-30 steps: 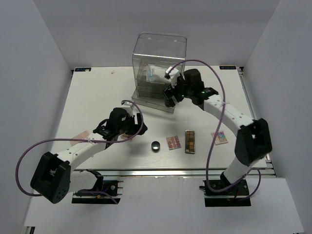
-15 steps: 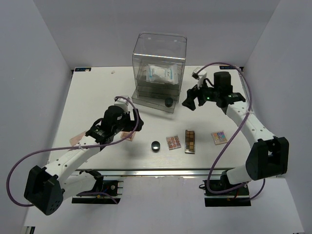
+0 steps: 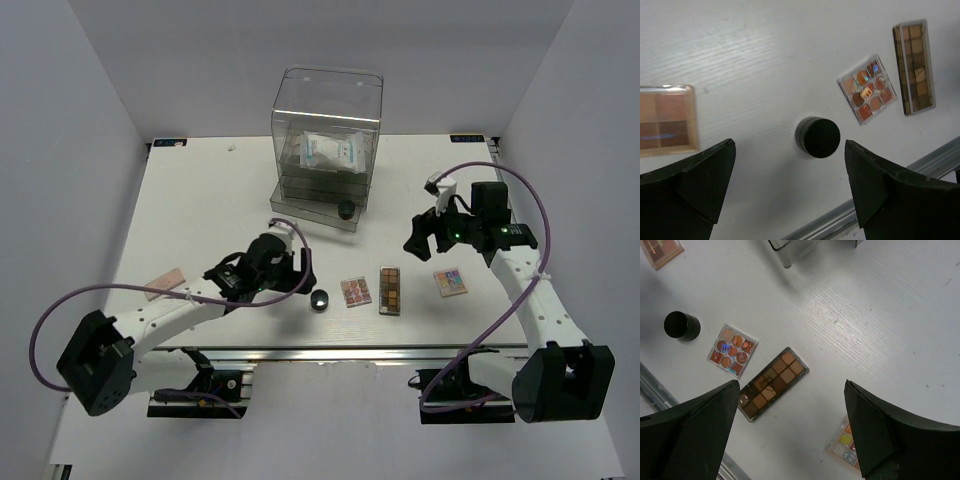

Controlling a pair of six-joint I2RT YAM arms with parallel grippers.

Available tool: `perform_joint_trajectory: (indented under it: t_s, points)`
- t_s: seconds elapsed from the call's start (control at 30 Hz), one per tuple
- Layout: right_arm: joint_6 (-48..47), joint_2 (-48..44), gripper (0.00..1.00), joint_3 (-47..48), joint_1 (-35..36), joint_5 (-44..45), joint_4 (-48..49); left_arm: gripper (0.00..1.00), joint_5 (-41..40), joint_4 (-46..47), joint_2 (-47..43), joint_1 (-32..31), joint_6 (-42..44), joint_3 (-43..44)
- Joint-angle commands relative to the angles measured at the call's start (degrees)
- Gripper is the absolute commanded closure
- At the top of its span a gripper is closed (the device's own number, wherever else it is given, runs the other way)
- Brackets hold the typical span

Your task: Organize the makeup

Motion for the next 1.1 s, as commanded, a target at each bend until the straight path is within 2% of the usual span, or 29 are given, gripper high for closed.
perform_joint_trajectory:
  t_s: [0.0,0.27,0.53,0.67,0.83,1.07]
  points:
    - [-0.93,-1.96,0.11,-0.77,-1.91,-0.77,-2.73,0.02,-4.13,-1.71,2.16,-5.98,-2.14,3.62]
    - [-3.22,-3.11,0.11,-2.17,-4.99,-1.73,-4.76,0.02,-9.32,-0.57,7.61,-12.92,-3.54,4.67]
    - [-0.76,-5.66,0.11,-3.14,-5.43,-4.11,-3.97,0.02,-18.45,-5.48,18.85,-14.78,-6.97,10.91]
    - [-1.46,-6.27,0.11,-3.41,-5.52,-3.94,-4.94,0.03,-21.10,-5.66,21.06,-15.66,-7.94,11.53]
    - [-1.46,-5.22,0.11,-2.97,-5.43,-3.49,-5.21,0.12,-23.39,-7.41,22.82,-15.92,-9.69,12.50]
    - [-0.76,-3.73,0.11,-2.62,-5.52,-4.02,-4.50,0.25,-21.02,-6.28,26.25,-16.36,-10.40,13.29]
